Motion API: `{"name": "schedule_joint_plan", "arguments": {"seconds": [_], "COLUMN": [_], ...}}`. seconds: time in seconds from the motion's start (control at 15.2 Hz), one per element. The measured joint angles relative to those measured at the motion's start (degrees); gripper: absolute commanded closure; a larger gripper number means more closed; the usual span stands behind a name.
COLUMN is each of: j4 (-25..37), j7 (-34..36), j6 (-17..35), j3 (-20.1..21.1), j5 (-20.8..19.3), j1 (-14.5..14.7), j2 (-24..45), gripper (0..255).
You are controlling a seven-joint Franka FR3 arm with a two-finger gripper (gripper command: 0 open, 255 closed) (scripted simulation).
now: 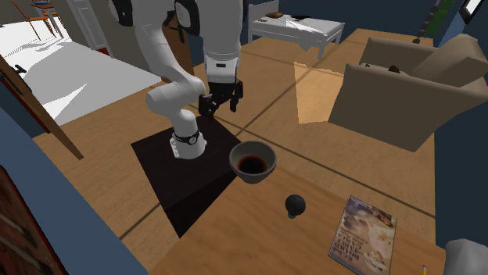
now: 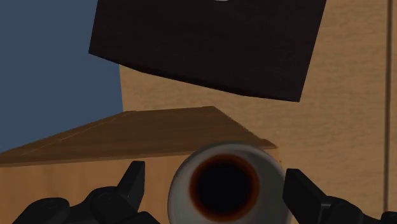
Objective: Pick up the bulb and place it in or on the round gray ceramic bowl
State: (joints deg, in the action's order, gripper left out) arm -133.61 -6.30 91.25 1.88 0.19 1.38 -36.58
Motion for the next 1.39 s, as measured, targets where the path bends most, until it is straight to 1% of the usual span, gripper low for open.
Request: {"name": "schedule_joint_plan", "arguments": {"seconds": [0.46,0.92,1.19,1.39], "j4": [5.3,14.76,21.38,27.96], "j7": [2.99,6.29,8.17,9.55], "j6": [10.17,15.8,18.11,18.5], "j3": [2.32,4.07,4.58,4.78], "j5": [-0.8,-3.03,-4.9,-6.4], "j1": [0.02,0.08,0.32,0.79], "j2": [14.87,29.52,38.3,45.24], "gripper": [0,0,0,0]}}
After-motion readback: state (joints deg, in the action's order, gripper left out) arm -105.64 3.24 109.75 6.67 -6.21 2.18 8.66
